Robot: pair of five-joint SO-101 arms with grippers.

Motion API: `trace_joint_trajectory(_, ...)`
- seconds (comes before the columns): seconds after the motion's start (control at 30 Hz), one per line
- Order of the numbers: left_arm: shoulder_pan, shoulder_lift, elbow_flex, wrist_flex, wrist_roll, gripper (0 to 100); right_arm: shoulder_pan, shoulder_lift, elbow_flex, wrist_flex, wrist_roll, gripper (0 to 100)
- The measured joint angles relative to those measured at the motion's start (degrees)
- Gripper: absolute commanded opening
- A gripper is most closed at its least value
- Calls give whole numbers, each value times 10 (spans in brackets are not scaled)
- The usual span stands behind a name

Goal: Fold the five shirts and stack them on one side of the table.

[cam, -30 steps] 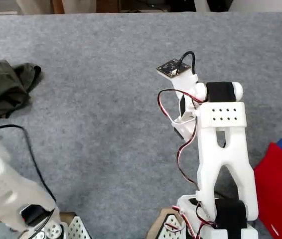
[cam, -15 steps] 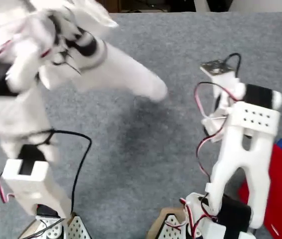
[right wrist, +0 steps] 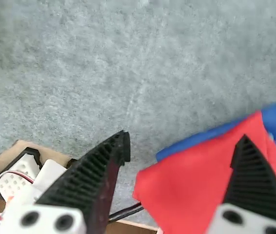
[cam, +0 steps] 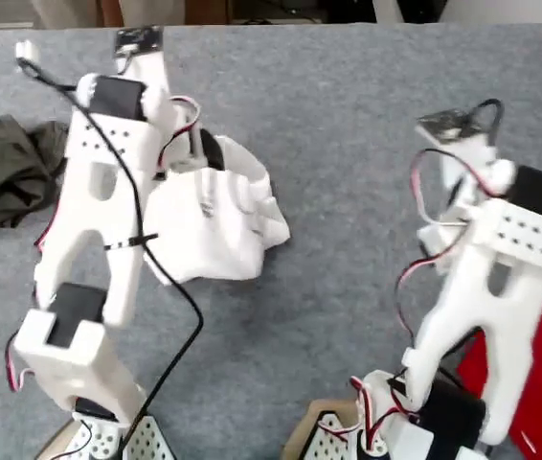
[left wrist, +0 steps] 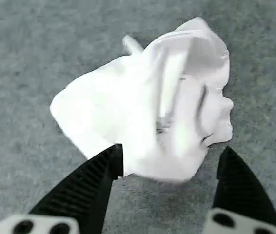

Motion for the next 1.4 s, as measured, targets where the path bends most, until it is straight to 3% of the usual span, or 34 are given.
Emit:
trace_joint_trajectory(0.33, -228, -178, 152, 0, -5, 329, -285, 127, -100, -33, -61, 325)
trace_joint_trajectory(0.5, -385, -244, 243, -5, -69, 329, -392, 251, -252, -36, -81, 325)
trace_joint_trajectory(0.63, -513, -277, 313, -69, -116, 329, -453, 376, -381, -27, -105, 325)
trace_joint_trajectory(0.77, -612, -290, 386, -140, -149, 329, -479, 520, -499, -25, -128, 325)
trace_joint_trajectory(0.97, -677, -291, 472, -197, -200, 329, -488, 720, -676, -7, -148, 320)
trace_joint_trajectory(1.03, -693, -291, 491, -207, -212, 329, -488, 768, -732, 3, -148, 270)
trace_joint_trajectory(1.2, -708, -291, 527, -232, -227, 329, -486, 840, -810, 6, -148, 0)
trace_joint_trajectory(1.27, -708, -291, 527, -234, -234, 329, -476, 841, -818, 7, -148, 34)
trace_joint_trajectory(1.4, -708, -291, 527, -237, -236, 329, -441, 840, -820, 7, -150, 4)
